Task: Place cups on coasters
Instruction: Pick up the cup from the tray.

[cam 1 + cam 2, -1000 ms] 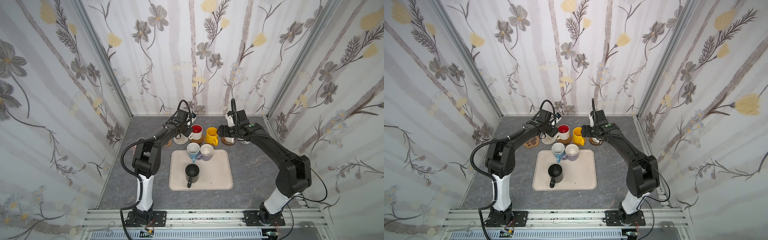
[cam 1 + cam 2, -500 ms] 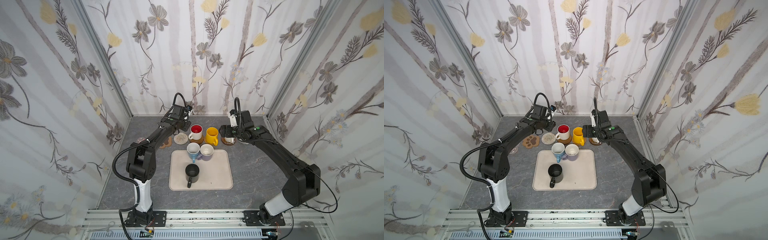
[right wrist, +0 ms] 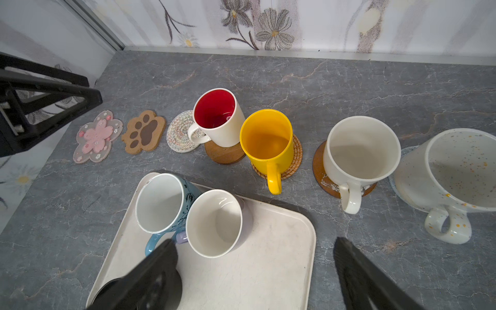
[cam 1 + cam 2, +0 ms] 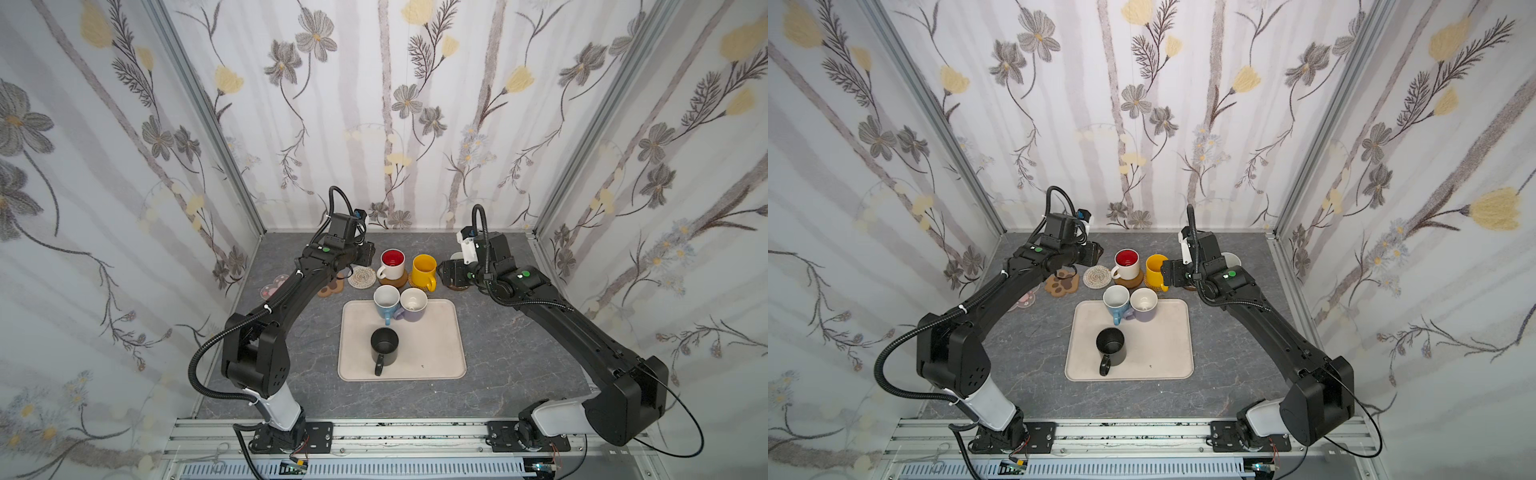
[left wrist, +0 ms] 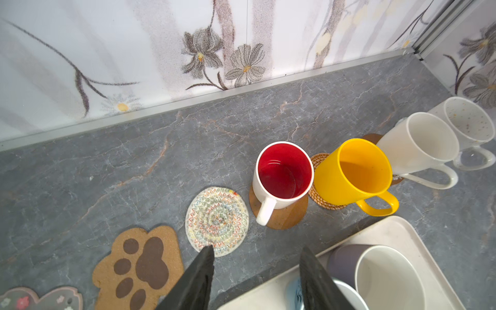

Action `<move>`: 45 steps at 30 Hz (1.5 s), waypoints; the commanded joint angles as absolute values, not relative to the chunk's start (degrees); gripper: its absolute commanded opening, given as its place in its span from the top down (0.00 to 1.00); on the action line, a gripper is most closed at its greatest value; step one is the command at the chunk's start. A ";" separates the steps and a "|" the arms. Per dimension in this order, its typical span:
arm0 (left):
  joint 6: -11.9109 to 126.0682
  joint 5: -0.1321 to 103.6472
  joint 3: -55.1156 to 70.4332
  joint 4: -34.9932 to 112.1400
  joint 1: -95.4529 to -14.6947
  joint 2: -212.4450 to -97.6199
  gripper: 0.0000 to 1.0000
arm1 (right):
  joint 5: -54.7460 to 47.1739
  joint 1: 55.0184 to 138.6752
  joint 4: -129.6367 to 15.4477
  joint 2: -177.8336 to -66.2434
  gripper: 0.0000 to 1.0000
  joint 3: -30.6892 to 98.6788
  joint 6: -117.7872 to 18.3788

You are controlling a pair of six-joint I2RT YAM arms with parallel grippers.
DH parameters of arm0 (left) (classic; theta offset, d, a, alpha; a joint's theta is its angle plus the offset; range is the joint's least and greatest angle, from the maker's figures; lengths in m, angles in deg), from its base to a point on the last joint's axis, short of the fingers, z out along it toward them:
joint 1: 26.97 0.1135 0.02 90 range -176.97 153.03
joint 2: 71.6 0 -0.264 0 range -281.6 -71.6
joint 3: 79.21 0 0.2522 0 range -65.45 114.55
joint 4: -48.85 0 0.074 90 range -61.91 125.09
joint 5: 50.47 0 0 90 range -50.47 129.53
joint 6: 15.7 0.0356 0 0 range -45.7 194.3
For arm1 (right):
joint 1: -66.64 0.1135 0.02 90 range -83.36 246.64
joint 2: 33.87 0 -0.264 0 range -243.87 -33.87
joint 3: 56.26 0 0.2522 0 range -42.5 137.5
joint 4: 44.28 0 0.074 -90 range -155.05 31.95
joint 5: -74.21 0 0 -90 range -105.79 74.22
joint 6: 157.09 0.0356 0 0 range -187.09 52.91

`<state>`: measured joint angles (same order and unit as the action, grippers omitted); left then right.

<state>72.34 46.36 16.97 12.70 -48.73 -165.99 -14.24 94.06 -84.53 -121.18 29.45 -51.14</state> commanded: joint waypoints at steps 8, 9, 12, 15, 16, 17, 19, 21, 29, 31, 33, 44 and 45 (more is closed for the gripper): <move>62.71 44.93 0.34 13.12 -52.90 -150.60 0.31 | -14.31 95.02 -77.61 -112.97 0.02 19.58 -49.77; 62.09 45.03 -0.66 13.12 -53.45 -149.26 0.29 | -13.89 95.09 -76.90 -112.26 0.02 18.35 -49.40; 59.95 46.10 -3.03 13.12 -54.93 -147.00 0.24 | -12.97 95.29 -75.18 -111.01 0.02 15.47 -48.17; 56.96 44.28 -4.91 13.04 -56.82 -146.20 0.22 | -12.93 95.66 -73.95 -110.22 0.02 13.50 -46.84; 55.47 43.29 -5.36 12.97 -57.46 -146.35 0.22 | -13.35 95.81 -73.54 -110.00 0.03 12.79 -46.20; 54.36 42.81 -5.73 12.94 -58.10 -146.60 0.22 | -13.73 95.82 -73.34 -109.91 0.03 12.33 -45.74; 51.79 41.30 -6.45 13.02 -59.90 -147.39 0.22 | -14.91 95.86 -73.04 -109.81 0.04 11.30 -44.45; 50.32 39.62 -7.20 13.04 -61.84 -148.39 0.23 | -15.73 95.87 -71.94 -109.27 0.04 9.77 -43.15; 45.50 40.14 -8.62 15.52 -65.06 -152.03 0.35 | -17.01 95.74 -69.33 -107.71 0.04 5.81 -40.64; 45.09 40.39 -8.58 15.99 -65.58 -153.61 0.37 | -17.19 95.75 -68.99 -107.57 0.04 5.43 -40.55; 44.77 40.81 -8.29 16.54 -65.84 -154.95 0.38 | -17.24 95.69 -68.61 -107.52 0.04 5.07 -40.55; 43.89 40.19 -8.50 17.13 -66.85 -158.43 0.42 | -16.58 94.99 -67.88 -107.88 0.03 4.09 -41.03; 43.82 40.14 -8.57 17.16 -66.83 -158.75 0.43 | -16.50 94.95 -67.80 -108.01 0.03 4.01 -41.11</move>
<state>44.82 40.83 -8.45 16.04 -66.74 -158.15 -16.34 94.98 -70.32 -107.72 4.16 -41.16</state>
